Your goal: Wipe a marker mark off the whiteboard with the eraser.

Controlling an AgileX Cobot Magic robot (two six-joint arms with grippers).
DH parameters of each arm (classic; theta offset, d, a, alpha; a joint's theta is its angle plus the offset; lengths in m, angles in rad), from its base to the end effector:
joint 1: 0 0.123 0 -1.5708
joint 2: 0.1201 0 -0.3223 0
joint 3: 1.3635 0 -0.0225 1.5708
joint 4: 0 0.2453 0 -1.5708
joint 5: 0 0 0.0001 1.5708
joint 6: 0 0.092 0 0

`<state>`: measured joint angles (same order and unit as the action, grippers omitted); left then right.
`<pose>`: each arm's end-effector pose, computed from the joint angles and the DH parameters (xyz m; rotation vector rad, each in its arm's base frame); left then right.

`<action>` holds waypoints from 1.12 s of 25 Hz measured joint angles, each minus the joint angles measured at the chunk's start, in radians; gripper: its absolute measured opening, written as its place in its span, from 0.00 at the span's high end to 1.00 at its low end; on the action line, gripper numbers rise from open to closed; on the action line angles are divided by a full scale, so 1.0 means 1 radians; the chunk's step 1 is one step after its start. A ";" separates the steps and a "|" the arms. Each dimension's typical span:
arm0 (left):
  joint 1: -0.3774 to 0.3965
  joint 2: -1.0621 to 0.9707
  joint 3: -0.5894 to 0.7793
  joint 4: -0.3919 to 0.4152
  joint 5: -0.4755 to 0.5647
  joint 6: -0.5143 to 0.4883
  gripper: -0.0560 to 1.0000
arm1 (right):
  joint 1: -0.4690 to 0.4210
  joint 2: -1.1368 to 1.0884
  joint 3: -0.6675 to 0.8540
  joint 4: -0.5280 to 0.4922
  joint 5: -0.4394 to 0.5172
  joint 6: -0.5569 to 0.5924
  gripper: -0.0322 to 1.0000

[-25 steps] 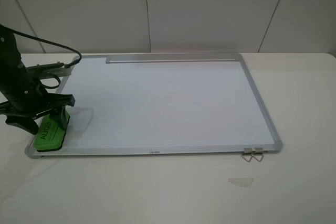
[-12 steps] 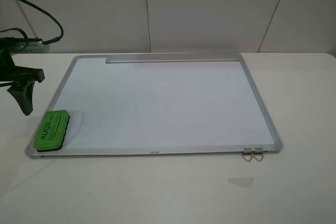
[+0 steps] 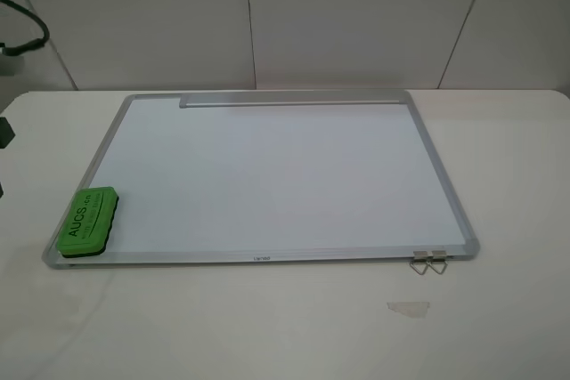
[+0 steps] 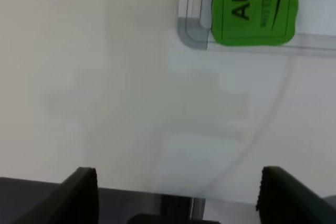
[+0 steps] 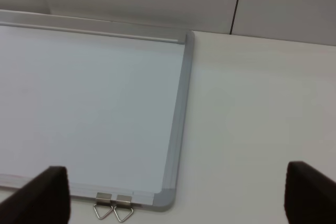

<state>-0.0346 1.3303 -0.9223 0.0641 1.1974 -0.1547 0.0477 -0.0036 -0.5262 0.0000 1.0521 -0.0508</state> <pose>0.2060 -0.0016 0.2953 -0.1514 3.0787 0.0849 -0.0496 -0.0024 0.2819 -0.0988 2.0035 -0.0020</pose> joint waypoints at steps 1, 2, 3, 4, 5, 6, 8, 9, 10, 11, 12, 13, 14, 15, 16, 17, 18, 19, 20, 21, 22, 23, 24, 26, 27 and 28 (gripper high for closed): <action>0.000 -0.047 0.039 0.000 0.000 0.005 0.34 | 0.000 0.000 0.000 0.000 0.000 0.000 0.18; 0.000 -0.104 0.072 0.000 0.000 0.007 0.34 | 0.000 0.000 0.000 0.000 0.000 0.000 0.18; 0.000 -0.159 0.110 0.000 0.000 0.009 0.34 | 0.000 0.000 0.000 0.000 0.000 0.000 0.18; 0.000 -0.214 0.146 0.002 0.000 0.009 0.34 | 0.000 0.000 0.000 0.000 0.000 0.000 0.18; 0.000 -0.260 0.179 0.002 0.000 0.009 0.34 | 0.000 0.000 0.000 0.000 0.000 0.000 0.18; 0.000 -0.313 0.205 0.002 0.000 0.009 0.34 | 0.000 0.000 0.000 0.000 0.000 0.000 0.18; 0.000 -0.410 0.257 0.003 0.000 0.009 0.34 | 0.000 0.000 0.000 0.000 0.000 0.000 0.18; 0.000 -0.462 0.276 0.003 0.001 0.009 0.34 | 0.000 0.000 0.000 0.000 0.000 0.000 0.18; 0.000 -0.512 0.296 0.003 0.001 0.009 0.34 | 0.000 0.000 0.000 0.000 0.000 0.000 0.18; 0.000 -0.562 0.313 0.003 0.001 0.009 0.34 | 0.000 0.000 0.000 0.000 0.000 0.000 0.18; 0.000 -0.604 0.331 0.003 -0.001 0.011 0.34 | 0.000 0.000 0.000 0.000 0.000 0.000 0.18; 0.000 -0.653 0.346 0.003 0.000 0.015 0.34 | 0.000 0.000 0.000 0.000 0.000 0.000 0.18; 0.000 -0.700 0.358 0.003 0.000 0.021 0.34 | 0.000 0.000 0.000 0.000 0.000 0.000 0.18; 0.000 -0.745 0.361 0.003 0.000 0.029 0.34 | 0.000 0.000 0.000 0.000 0.000 0.000 0.18; 0.000 -0.783 0.362 0.003 0.001 0.035 0.34 | 0.000 0.000 0.000 0.000 0.000 0.000 0.18; 0.000 -0.827 0.362 0.003 0.001 0.040 0.34 | 0.000 0.000 0.000 0.000 0.000 0.000 0.18; 0.000 -0.867 0.362 0.003 0.001 0.045 0.34 | 0.000 0.000 0.000 0.000 0.000 0.000 0.18; 0.000 -0.899 0.362 0.003 0.002 0.048 0.34 | 0.000 0.000 0.000 0.000 0.000 0.000 0.18; 0.000 -0.934 0.363 0.003 0.003 0.050 0.34 | 0.000 0.000 0.000 0.000 0.000 0.000 0.18; 0.000 -0.966 0.365 0.003 0.002 0.052 0.34 | 0.000 0.000 0.000 0.000 0.000 0.000 0.18; 0.000 -0.996 0.366 0.003 0.000 0.055 0.34 | 0.000 0.000 0.000 0.000 0.000 0.000 0.18; 0.000 -1.018 0.368 0.003 -0.004 0.056 0.34 | 0.000 0.000 0.000 0.000 0.000 0.000 0.18; 0.000 -1.043 0.370 0.003 -0.008 0.057 0.34 | 0.000 0.000 0.000 0.000 0.000 0.000 0.18; 0.000 -1.082 0.376 0.003 -0.031 0.059 0.34 | 0.000 0.000 0.000 0.000 0.000 0.000 0.18; 0.000 -1.097 0.378 0.003 -0.044 0.062 0.34 | 0.000 0.000 0.000 0.000 0.000 0.000 0.18; 0.000 -1.109 0.383 0.003 -0.064 0.066 0.34 | 0.000 0.000 0.000 0.000 0.000 0.000 0.18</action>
<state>-0.0346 0.2214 -0.5391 0.0671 1.1329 -0.0885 0.0477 -0.0036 -0.5262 0.0000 1.0521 -0.0508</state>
